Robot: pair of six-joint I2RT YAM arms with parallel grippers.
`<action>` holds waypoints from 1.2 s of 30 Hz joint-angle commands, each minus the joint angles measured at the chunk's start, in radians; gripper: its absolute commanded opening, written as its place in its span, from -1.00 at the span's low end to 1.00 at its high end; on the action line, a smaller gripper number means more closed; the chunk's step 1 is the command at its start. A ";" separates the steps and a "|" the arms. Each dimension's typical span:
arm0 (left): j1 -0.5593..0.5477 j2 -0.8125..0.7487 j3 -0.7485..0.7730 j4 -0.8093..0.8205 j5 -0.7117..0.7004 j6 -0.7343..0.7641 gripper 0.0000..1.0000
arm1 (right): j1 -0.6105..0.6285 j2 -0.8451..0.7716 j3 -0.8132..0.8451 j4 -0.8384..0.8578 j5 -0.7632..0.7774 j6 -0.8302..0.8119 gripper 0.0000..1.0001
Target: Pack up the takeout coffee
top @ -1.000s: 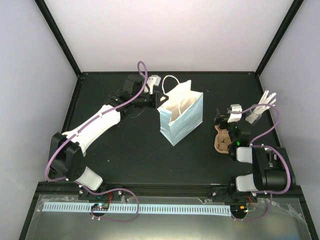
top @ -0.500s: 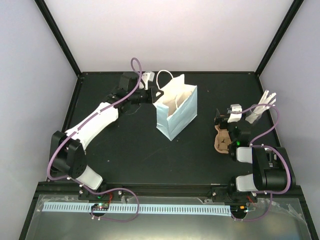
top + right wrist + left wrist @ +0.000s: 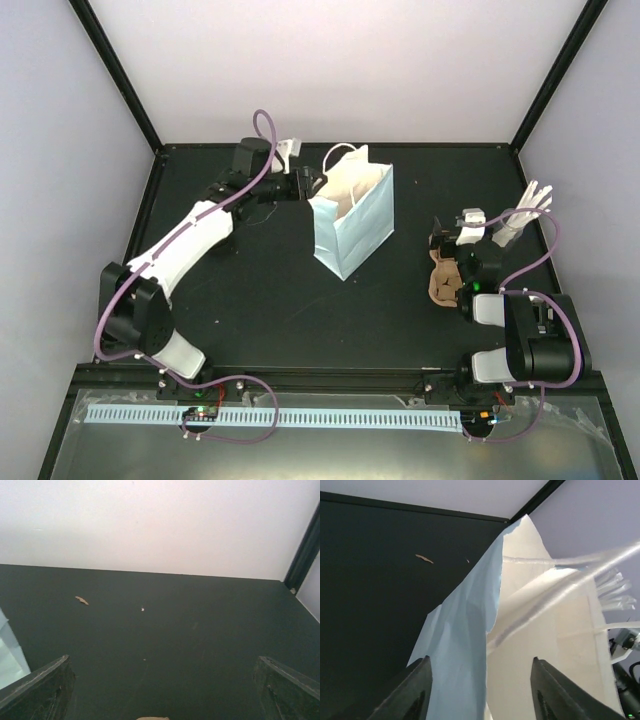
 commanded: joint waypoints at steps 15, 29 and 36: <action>0.025 -0.469 -0.182 -0.143 -0.261 0.077 0.98 | -0.004 -0.358 0.208 -0.808 0.066 0.232 1.00; 0.154 -0.653 -0.319 -0.398 -0.258 0.150 0.98 | -0.005 -0.418 0.391 -1.428 0.051 0.486 0.84; 0.159 -0.708 -0.385 -0.353 -0.192 0.173 0.98 | -0.005 -0.405 0.461 -1.644 0.130 0.557 0.83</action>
